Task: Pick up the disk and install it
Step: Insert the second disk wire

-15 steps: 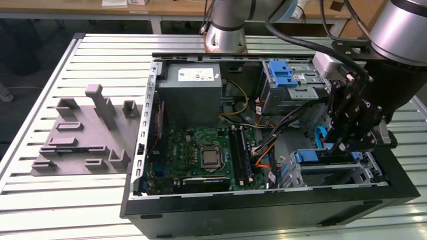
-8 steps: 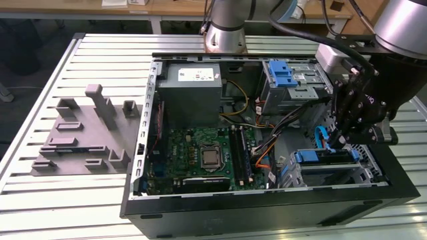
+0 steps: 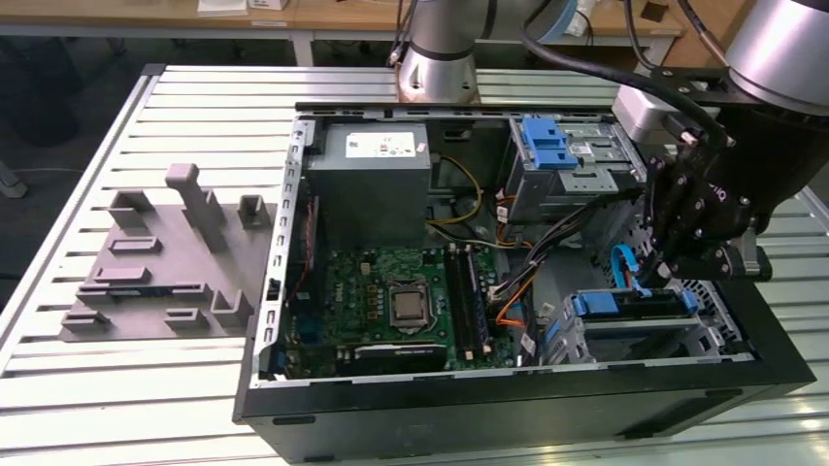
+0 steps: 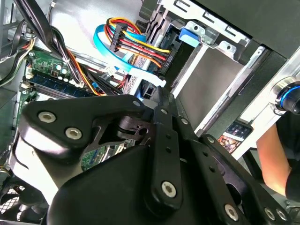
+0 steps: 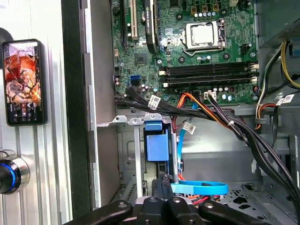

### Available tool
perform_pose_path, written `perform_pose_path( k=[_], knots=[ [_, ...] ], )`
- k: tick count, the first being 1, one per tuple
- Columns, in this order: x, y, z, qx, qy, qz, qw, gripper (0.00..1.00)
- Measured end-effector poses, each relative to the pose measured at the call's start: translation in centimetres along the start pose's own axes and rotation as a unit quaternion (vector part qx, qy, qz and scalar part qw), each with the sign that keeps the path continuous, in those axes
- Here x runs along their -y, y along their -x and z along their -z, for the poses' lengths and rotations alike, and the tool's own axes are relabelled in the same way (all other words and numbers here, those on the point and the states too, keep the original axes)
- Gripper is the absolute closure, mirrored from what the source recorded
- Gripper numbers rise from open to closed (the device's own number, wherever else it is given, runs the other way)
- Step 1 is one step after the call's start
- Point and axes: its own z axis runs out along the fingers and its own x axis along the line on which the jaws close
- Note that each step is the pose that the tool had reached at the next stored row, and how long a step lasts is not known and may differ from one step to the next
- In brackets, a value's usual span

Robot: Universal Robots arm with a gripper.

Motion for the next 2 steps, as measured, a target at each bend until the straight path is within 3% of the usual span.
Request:
perform_pose_path(
  k=[2],
  knots=[
    [0.00,0.00,0.00,0.0000,0.0000,0.000,1.0000,0.89]
  ],
)
